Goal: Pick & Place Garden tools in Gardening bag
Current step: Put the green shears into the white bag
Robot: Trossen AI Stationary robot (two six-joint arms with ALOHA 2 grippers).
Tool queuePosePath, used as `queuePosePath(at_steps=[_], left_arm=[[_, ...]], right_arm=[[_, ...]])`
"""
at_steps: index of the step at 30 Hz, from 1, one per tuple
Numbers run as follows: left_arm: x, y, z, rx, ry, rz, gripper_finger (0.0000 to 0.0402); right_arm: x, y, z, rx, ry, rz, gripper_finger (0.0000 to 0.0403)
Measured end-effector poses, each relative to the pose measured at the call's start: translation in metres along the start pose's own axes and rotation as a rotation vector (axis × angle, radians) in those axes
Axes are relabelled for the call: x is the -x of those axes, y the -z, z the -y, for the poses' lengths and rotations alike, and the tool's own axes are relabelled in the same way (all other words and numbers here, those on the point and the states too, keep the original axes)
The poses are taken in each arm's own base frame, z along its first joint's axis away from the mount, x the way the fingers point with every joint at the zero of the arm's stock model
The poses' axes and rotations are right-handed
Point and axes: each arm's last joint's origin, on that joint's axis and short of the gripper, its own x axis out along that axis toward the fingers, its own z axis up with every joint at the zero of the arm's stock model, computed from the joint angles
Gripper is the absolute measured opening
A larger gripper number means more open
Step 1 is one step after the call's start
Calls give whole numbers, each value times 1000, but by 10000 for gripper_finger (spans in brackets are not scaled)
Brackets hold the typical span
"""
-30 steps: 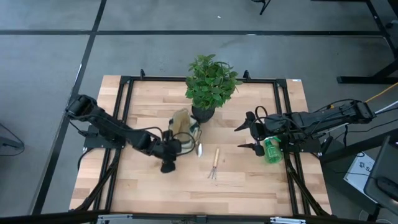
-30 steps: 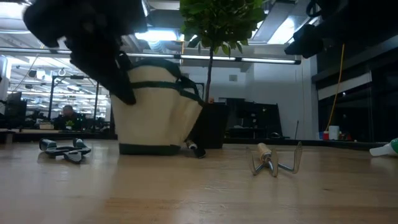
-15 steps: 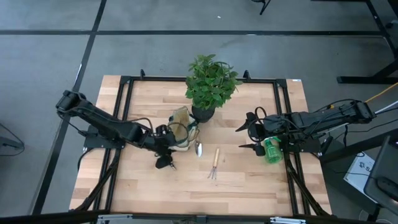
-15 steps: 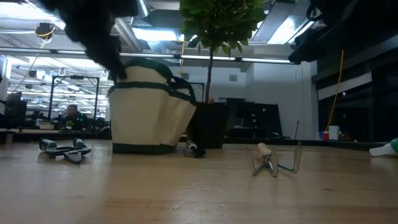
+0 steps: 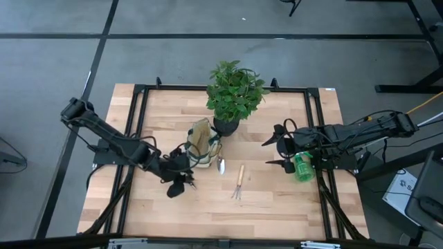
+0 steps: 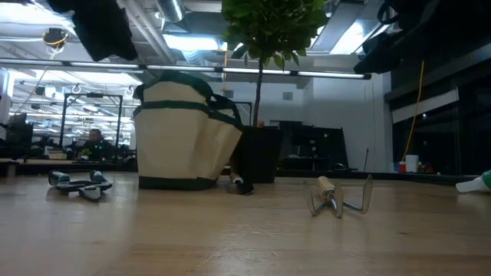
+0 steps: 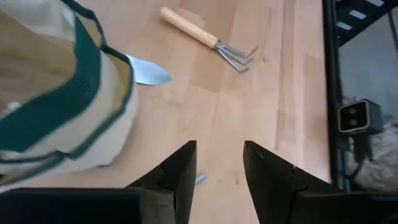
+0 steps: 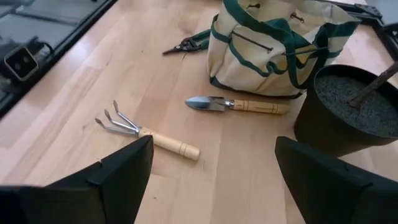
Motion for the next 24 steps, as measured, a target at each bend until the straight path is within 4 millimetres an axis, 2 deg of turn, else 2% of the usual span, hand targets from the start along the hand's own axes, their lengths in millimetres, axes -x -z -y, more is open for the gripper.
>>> queuePosePath(at_steps=[6, 14, 24], left_arm=[[5, 11, 12, 18, 17, 6, 127], [14, 25, 26, -13, -49, 120, 127], [17, 29, 29, -16, -79, 171, 127]], right_arm=[[0, -6, 0, -40, 2, 65, 341], [1, -10, 1, -46, 3, 108, 341], [3, -11, 1, -62, 0, 119, 341]])
